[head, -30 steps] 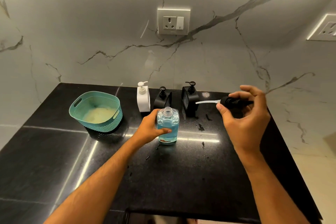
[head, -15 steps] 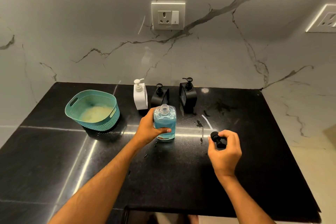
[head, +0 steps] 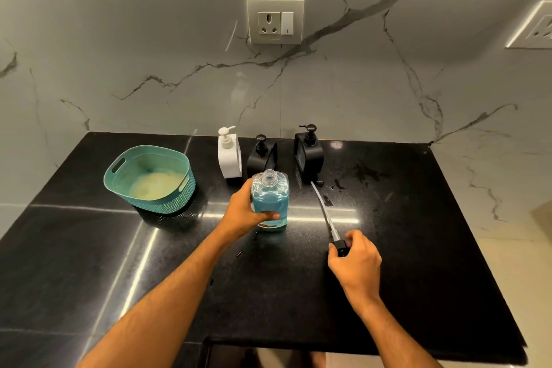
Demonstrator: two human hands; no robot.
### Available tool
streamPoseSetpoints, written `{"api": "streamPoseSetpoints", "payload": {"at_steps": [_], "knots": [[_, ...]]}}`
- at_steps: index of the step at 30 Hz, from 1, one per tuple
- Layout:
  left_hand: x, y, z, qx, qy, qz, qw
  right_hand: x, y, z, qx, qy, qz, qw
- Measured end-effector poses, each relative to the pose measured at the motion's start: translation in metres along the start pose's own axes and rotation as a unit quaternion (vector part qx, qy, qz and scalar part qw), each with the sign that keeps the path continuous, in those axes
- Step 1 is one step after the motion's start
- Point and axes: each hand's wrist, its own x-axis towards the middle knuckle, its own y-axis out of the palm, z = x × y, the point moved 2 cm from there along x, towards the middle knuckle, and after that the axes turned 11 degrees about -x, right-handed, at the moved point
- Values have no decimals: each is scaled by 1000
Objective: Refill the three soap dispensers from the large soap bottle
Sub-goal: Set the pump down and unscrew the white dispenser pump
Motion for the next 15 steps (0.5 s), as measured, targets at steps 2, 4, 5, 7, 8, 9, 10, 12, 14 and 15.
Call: {"api": "streamPoseSetpoints", "payload": {"at_steps": [2,4,5,7,8,9,10,12,14,15], "knots": [[0,0,0,-2,-1,0,1000,1,0,0,-12,3,10,1000],[0,0,0,-7,-3,0,1000,2,0,0,-23,4,19,1000],[0,0,0,-10,-4,0,1000,1,0,0,-28,4,24,999],[0,0,-1,-16,-3,-2,1000,1,0,1,-34,5,34,999],[0,0,-1,-18,-2,-4,1000,1,0,1,-36,7,39,999],[0,0,-1,-20,-2,-6,1000,1,0,2,-38,9,42,998],[0,0,0,-21,-1,-9,1000,1,0,2,-39,12,46,998],[0,-1,-1,-23,-1,-14,1000,1,-1,3,-40,19,50,998],[0,-1,-1,-26,-2,-17,1000,2,-1,4,-40,26,53,997],[0,-1,-2,-28,-3,-17,999,2,-2,4,-41,27,54,997]]}}
